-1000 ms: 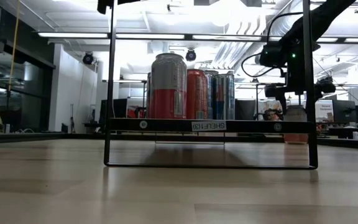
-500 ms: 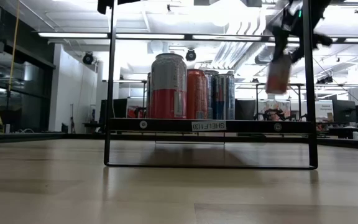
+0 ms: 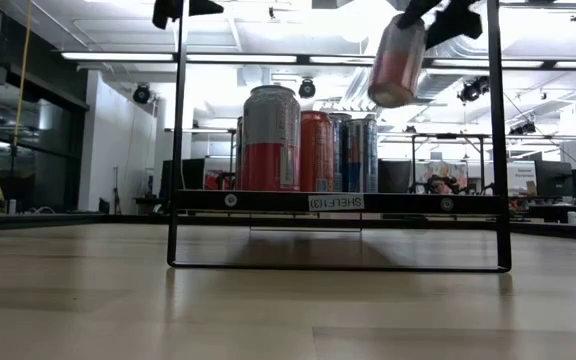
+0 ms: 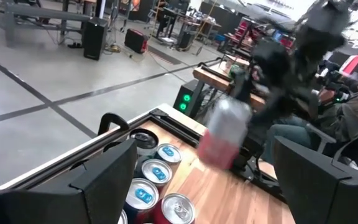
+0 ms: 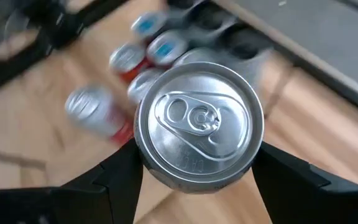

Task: Place canned beverage on shelf
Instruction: Put the pink-white soda can on the shelf aligned with the other pink-white soda can

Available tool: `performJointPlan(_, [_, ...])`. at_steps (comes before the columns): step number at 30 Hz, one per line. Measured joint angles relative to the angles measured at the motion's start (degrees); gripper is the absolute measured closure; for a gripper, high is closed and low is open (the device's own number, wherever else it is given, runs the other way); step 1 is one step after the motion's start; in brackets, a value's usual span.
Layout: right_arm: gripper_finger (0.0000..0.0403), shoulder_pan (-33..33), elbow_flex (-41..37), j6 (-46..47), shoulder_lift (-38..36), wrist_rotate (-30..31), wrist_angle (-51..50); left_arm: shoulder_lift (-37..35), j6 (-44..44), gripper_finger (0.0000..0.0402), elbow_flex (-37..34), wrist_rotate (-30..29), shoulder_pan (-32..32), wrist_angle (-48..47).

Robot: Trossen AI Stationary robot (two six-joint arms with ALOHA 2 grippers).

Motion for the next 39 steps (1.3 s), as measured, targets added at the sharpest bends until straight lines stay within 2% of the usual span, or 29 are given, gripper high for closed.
performJointPlan(8, [0.0153,9.51,-0.45,-3.44,10.49,-2.79,1.58,0.0,-0.04,0.0076,0.0,-1.03,0.0,-0.07])
performJointPlan(17, [0.0153,11.17,-0.88,-7.65,18.24,-0.81,5.43,0.0,-0.04,0.0076,0.0,-1.03,-0.01,-0.07])
performJointPlan(24, [0.0153,11.69,-10.11,-3.55,17.35,-4.54,14.61,0.0,-0.11,0.0076,0.0,-1.03,-0.02,0.0])
performJointPlan(32, [0.0153,14.03,-12.5,-5.63,18.36,-2.07,22.26,0.0,-0.09,0.0076,0.0,-1.03,-0.02,0.39])
performJointPlan(39, [0.0153,14.06,-12.56,-10.42,20.25,-1.31,23.45,0.0,-0.09,0.0076,0.0,-1.03,-0.02,0.61])
